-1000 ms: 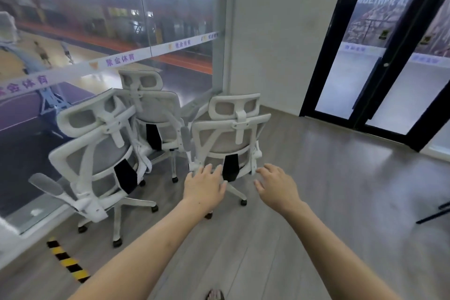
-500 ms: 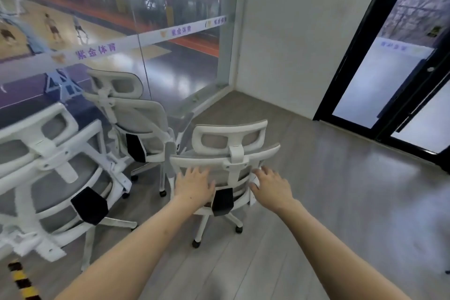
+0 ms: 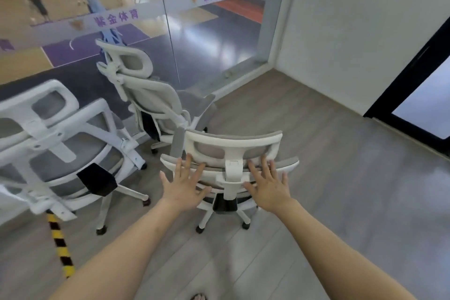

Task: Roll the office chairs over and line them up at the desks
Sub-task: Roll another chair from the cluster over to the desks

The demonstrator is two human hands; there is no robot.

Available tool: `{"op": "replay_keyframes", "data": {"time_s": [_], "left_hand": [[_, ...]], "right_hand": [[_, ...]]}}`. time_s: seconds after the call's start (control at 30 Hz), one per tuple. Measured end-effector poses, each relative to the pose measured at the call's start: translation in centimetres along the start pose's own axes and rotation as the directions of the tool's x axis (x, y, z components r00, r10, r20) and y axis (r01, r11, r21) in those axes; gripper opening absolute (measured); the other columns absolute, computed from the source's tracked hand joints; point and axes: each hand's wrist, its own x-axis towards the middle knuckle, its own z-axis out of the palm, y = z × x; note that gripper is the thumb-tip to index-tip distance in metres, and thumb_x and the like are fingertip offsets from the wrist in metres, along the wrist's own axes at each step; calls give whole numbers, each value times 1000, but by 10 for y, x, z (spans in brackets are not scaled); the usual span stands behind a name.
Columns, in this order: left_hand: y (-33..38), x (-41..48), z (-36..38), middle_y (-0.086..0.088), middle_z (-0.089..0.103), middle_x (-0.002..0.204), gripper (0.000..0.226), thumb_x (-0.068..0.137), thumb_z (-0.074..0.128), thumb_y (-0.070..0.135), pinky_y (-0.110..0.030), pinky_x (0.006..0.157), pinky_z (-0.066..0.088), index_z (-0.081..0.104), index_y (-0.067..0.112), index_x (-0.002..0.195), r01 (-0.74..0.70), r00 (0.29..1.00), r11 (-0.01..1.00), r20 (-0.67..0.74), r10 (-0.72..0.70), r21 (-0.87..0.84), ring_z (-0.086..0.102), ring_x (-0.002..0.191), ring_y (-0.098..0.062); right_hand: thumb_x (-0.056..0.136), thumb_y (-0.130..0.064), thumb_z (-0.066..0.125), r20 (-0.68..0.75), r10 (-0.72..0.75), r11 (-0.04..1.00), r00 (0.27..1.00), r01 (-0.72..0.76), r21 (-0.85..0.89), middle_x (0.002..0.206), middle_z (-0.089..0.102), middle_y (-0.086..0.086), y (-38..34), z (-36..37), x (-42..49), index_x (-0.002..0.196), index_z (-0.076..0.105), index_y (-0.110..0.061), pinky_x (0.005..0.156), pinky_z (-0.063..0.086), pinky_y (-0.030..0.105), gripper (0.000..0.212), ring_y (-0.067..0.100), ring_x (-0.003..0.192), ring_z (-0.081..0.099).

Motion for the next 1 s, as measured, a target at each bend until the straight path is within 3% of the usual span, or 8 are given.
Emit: {"op": "replay_keyframes", "data": {"time_s": [0.33, 0.57, 0.73, 1.0], "left_hand": [[17, -44, 9, 6, -35, 167, 82, 93, 15, 85, -82, 113, -2, -8, 48, 162, 108, 994, 993, 14, -107, -46, -31, 154, -22], [14, -127, 38, 4, -30, 169, 77, 96, 16, 81, -80, 114, -7, -7, 47, 162, 174, 984, 980, -13, -176, -94, -28, 156, -23], [7, -210, 72, 3, -23, 172, 76, 97, 18, 78, -81, 113, -8, -5, 46, 163, 261, 963, 955, -29, -268, -139, -25, 157, -25], [-16, -392, 146, 3, -25, 171, 77, 96, 19, 78, -80, 115, -6, -5, 46, 163, 403, 898, 883, -80, -432, -239, -28, 156, -24]], "right_hand": [[98, -75, 10, -50, -88, 996, 995, 89, 23, 165, -32, -1, 10, 26, -26, 156, -18, -49, 124, -8, 58, 70, 27, 155, -23], [99, -72, 9, -73, -173, 985, 982, 173, -13, 166, -31, 2, -7, 49, -75, 158, -17, -47, 126, -6, 55, 68, 29, 154, -24], [80, -82, -20, -53, -287, 957, 956, 284, -64, 167, -28, 3, -30, 64, -126, 157, -18, -46, 126, -2, 55, 85, 31, 155, -23], [97, -75, 7, 23, -452, 889, 892, 453, -69, 164, -35, -3, -97, 118, -256, 158, -15, -49, 125, -9, 55, 69, 27, 150, -35]]}}
